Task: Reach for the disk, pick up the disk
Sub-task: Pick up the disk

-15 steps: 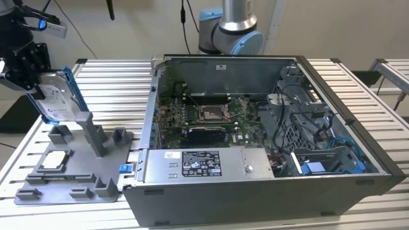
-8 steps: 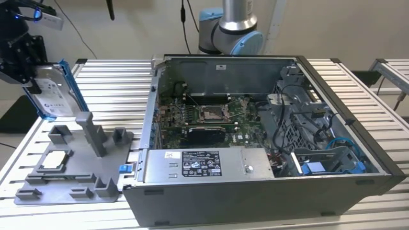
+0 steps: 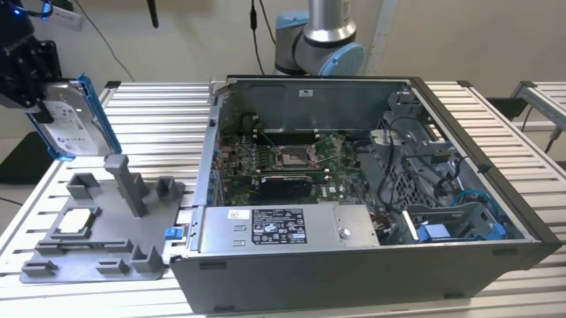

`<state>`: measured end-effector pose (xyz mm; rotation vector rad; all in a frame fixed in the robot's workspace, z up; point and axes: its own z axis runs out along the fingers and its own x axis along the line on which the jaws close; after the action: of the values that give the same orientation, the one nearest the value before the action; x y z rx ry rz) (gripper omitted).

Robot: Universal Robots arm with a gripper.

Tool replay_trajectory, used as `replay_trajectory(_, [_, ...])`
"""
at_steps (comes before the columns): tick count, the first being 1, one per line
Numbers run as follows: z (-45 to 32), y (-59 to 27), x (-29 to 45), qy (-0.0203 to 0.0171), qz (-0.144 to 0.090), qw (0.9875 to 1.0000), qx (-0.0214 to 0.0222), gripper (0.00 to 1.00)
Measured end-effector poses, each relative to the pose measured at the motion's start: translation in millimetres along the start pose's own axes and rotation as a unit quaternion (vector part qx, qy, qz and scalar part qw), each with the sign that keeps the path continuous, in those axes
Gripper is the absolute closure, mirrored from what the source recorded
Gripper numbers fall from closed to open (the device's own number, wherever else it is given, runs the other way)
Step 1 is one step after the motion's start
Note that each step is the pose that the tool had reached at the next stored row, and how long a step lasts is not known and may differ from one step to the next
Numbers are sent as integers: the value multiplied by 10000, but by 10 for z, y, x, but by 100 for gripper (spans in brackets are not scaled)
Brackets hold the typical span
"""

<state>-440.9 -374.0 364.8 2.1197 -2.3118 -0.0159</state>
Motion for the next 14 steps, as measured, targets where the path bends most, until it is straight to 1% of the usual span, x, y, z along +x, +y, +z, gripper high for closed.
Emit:
replay_trajectory(6, [-89, 1, 0, 0, 0, 10000, 0, 100])
replay_trajectory(14, [-186, 2, -1, 0, 0, 10000, 0, 100])
